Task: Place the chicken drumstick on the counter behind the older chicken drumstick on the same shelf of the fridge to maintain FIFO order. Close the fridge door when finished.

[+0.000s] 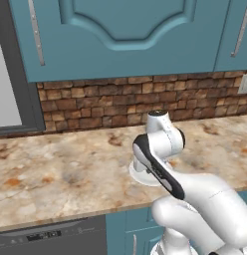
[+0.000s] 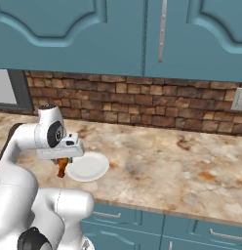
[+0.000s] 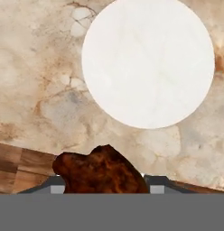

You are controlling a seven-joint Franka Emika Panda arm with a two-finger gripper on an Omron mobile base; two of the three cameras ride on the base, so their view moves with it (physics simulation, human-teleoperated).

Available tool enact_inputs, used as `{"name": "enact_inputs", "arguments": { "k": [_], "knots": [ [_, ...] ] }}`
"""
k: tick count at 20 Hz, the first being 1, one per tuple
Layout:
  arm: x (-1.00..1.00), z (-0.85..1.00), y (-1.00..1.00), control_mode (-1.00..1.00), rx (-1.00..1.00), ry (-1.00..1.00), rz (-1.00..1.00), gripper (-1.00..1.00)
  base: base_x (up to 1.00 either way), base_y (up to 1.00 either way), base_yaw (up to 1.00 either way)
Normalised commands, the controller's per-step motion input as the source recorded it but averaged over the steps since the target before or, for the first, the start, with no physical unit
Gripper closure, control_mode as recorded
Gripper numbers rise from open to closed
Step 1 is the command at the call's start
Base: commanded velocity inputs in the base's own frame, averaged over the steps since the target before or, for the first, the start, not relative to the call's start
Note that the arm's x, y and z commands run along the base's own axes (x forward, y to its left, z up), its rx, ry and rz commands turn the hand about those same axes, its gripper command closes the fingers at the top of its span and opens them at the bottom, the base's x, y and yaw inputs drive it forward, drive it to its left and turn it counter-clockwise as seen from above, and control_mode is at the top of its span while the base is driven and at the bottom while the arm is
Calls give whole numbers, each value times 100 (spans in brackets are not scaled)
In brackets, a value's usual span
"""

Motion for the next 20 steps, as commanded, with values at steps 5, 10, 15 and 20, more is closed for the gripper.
{"name": "enact_inputs", "arguments": {
  "k": [5, 10, 15, 20],
  "knots": [
    [-25, 87, 0, -100, 2, -16, 0, 100, 0, 0, 0],
    [-3, 95, 0, -100, 0, -21, 0, 100, 0, 0, 0],
    [-18, 67, 0, -100, 0, -14, 0, 100, 0, 0, 0],
    [-18, 8, 4, -100, -3, -2, 1, 100, 0, 0, 0]
  ]
}}
